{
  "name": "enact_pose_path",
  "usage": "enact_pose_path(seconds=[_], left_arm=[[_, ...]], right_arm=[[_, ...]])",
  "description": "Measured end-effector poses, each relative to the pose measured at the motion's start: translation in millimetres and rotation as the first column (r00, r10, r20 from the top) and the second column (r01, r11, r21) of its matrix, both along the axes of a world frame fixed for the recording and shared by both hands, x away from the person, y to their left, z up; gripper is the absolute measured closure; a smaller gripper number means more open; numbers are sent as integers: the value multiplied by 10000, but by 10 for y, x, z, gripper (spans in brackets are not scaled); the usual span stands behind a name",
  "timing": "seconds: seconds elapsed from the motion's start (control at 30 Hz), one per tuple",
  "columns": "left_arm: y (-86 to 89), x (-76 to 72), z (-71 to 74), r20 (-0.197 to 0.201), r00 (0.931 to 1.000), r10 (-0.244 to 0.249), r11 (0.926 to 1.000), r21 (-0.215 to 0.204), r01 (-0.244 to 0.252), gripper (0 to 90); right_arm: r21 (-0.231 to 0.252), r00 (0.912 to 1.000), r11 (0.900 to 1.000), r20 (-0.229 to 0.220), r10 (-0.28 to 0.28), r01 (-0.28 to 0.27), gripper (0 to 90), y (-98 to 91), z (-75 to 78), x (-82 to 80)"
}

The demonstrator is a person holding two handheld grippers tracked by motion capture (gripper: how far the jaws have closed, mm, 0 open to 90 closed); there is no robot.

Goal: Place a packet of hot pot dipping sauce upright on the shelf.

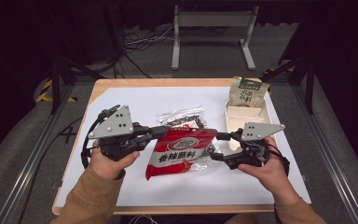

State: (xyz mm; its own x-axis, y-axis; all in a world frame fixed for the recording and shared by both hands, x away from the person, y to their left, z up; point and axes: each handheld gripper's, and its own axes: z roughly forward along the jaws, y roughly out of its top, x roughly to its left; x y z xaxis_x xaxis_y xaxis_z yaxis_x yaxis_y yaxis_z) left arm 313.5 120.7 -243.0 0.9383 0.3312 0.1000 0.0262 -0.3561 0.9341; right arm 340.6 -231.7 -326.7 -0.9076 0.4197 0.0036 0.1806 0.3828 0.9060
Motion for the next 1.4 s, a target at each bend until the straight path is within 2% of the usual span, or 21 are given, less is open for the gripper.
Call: enact_pose_path(seconds=[0.23, 0.4, 0.6, 0.7, 0.87, 0.97, 1.1, 1.2, 1.4], left_arm=[[-147, -47, -25, 105, 9991, -403, 9992, 33, 403, 900], [-190, -57, -44, 215, 9983, -550, 9985, 37, 549, 900], [-220, -57, -61, 166, 9979, -629, 9980, 54, 628, 900], [-203, -69, -56, 184, 9980, -608, 9981, -6, 609, 900], [-157, -74, -46, 215, 9980, -600, 9982, -81, 602, 900], [-142, -73, -44, 228, 9980, -582, 9982, -125, 585, 900], [-124, -71, -46, 246, 9982, -545, 9984, -164, 549, 900], [-98, -56, -49, 189, 9987, -467, 9985, -273, 472, 900], [-71, -40, -59, 152, 9992, -383, 9983, -439, 389, 900]], right_arm=[[199, 9990, 9989, -121, 438, -435, 323, 84, -15, 9], [393, 9964, 9963, -354, 772, -758, 360, 118, -53, 41], [331, 9886, 9907, -679, 1343, -1323, 447, 195, -156, 87], [340, 9836, 9863, -764, 1634, -1612, 538, 214, -175, 91], [113, 9796, 9803, -369, 1977, -1974, 733, 211, -172, 96], [185, 9725, 9728, -262, 2313, -2309, 795, 201, -167, 109], [112, 9677, 9679, -173, 2514, -2512, 881, 194, -144, 109], [77, 9663, 9664, -98, 2571, -2571, 889, 183, -104, 99], [-390, 9695, 9690, 128, 2446, -2439, 890, 155, 13, 71]])
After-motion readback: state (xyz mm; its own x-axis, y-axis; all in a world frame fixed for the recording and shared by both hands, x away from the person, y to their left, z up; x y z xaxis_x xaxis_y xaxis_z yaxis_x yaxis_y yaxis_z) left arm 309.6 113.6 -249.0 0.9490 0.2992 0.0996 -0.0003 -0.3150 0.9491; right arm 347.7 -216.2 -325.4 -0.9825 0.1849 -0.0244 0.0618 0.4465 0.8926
